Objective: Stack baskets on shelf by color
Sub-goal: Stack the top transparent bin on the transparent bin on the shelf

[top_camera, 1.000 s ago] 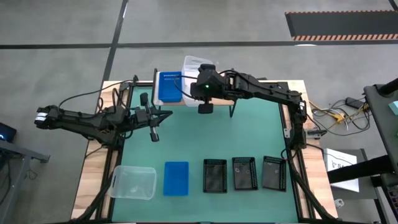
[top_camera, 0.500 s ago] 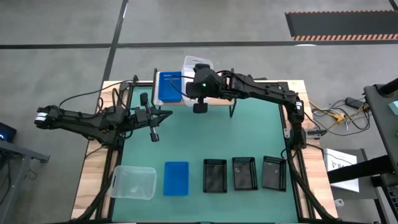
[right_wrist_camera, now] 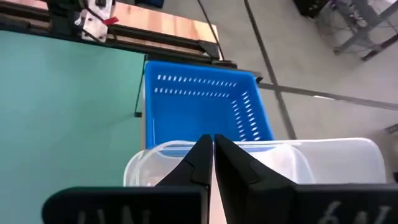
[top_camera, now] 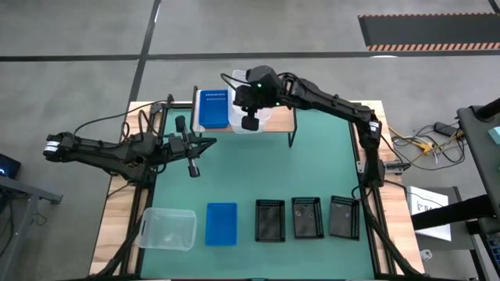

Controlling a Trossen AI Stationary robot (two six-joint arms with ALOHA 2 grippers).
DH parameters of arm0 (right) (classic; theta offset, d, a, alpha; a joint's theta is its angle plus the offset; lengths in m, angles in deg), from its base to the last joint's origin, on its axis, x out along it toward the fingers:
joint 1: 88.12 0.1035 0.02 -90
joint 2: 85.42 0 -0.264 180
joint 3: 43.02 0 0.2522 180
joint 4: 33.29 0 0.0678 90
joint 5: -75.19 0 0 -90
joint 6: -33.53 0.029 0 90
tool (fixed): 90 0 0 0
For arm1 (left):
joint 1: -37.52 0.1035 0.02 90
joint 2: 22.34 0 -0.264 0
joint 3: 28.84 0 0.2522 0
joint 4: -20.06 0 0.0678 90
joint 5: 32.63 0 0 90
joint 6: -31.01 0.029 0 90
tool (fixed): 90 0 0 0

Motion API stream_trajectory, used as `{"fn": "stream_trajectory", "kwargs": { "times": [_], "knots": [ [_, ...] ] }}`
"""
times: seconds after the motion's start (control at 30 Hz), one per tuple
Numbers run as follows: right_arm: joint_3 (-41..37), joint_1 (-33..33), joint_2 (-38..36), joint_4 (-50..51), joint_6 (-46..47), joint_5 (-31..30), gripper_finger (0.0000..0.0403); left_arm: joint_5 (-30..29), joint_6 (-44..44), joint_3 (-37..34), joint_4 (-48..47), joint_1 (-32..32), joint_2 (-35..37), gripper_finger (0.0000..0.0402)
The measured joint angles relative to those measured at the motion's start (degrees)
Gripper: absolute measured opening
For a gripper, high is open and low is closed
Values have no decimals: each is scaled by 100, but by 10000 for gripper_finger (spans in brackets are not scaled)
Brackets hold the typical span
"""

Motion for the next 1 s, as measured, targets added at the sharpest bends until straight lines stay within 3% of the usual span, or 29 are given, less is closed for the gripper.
{"fn": "stream_trajectory", "kwargs": {
  "times": [0.3,0.47,0.63,0.7,0.83,1.0],
  "knots": [
    [196,50,-219,345,-433,-402,8,-3,-39,-3,-40,0,-48,0],
    [517,-185,-600,1544,-183,-659,8,-37,-44,7,-50,2,-293,0],
    [496,-809,-661,2975,387,-657,8,-834,-15,258,-61,153,-788,0],
    [428,-1078,-674,3157,489,-637,8,-891,112,511,-212,335,-986,0],
    [282,-1573,-675,3103,559,-456,8,-877,107,1411,-1888,843,-1362,0],
    [125,-1985,-676,2993,557,493,8,-893,-2,2558,-4109,1595,-1855,0]
  ]
}}
